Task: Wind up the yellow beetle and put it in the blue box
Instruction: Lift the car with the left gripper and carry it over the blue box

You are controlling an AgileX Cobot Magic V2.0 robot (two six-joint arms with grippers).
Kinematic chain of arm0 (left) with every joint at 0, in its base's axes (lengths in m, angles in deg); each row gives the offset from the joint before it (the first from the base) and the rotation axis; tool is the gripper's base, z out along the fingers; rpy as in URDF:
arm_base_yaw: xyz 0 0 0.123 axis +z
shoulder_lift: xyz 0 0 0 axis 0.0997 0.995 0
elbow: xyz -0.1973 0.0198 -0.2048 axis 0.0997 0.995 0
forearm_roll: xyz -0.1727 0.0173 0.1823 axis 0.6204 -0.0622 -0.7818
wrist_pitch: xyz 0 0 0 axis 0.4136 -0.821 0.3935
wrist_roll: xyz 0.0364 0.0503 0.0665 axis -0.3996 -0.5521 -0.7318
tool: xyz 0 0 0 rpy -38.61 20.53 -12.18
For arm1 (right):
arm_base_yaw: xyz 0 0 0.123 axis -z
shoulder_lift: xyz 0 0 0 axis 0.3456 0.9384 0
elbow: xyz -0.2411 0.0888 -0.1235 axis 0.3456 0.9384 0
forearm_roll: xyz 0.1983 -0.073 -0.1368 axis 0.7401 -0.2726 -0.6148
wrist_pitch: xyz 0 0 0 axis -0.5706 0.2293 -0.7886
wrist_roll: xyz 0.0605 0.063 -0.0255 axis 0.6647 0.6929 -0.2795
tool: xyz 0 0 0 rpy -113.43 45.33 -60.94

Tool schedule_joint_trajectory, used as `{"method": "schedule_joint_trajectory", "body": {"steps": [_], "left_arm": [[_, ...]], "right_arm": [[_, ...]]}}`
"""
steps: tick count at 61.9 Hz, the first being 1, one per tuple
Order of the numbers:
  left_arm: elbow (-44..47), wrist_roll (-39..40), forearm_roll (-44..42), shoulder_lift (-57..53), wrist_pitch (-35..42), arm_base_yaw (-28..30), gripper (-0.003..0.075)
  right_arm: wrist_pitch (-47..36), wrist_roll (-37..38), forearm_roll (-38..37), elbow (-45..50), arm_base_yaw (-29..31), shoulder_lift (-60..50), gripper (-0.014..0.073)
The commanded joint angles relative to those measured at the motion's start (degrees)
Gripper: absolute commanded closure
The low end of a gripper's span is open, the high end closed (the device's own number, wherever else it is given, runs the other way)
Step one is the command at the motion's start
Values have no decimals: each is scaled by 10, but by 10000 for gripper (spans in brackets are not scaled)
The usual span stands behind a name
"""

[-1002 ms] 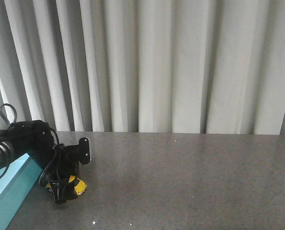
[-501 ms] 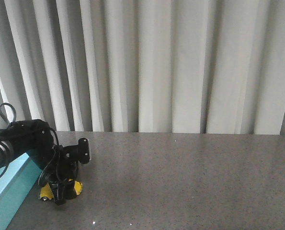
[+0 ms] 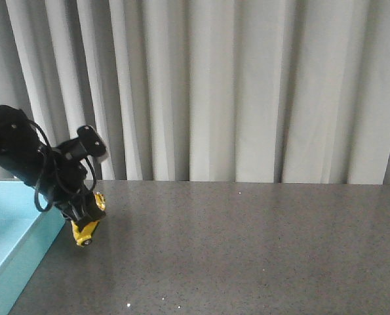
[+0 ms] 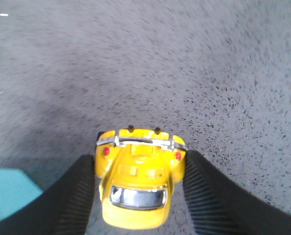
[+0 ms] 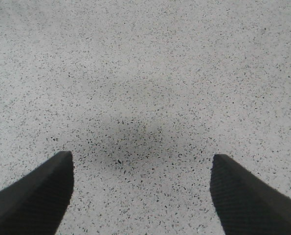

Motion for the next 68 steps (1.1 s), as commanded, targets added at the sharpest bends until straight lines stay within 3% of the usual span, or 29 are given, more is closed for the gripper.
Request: {"method": "schedule_joint_trajectory", "body": {"steps": [1, 29, 52, 68], "left_arm": [[-16, 59, 11, -67, 19, 15, 482], [-14, 248, -84, -131, -15, 130, 482], [-14, 287, -85, -52, -45, 189, 482], [-14, 304, -99, 21, -24, 200, 482]], "right_arm": [[-31, -4, -1, -14, 1, -5, 33], [-31, -4, -1, -14, 1, -5, 33], [-31, -4, -1, -14, 1, -5, 33], [-31, -4, -1, -14, 1, -5, 33]]}}
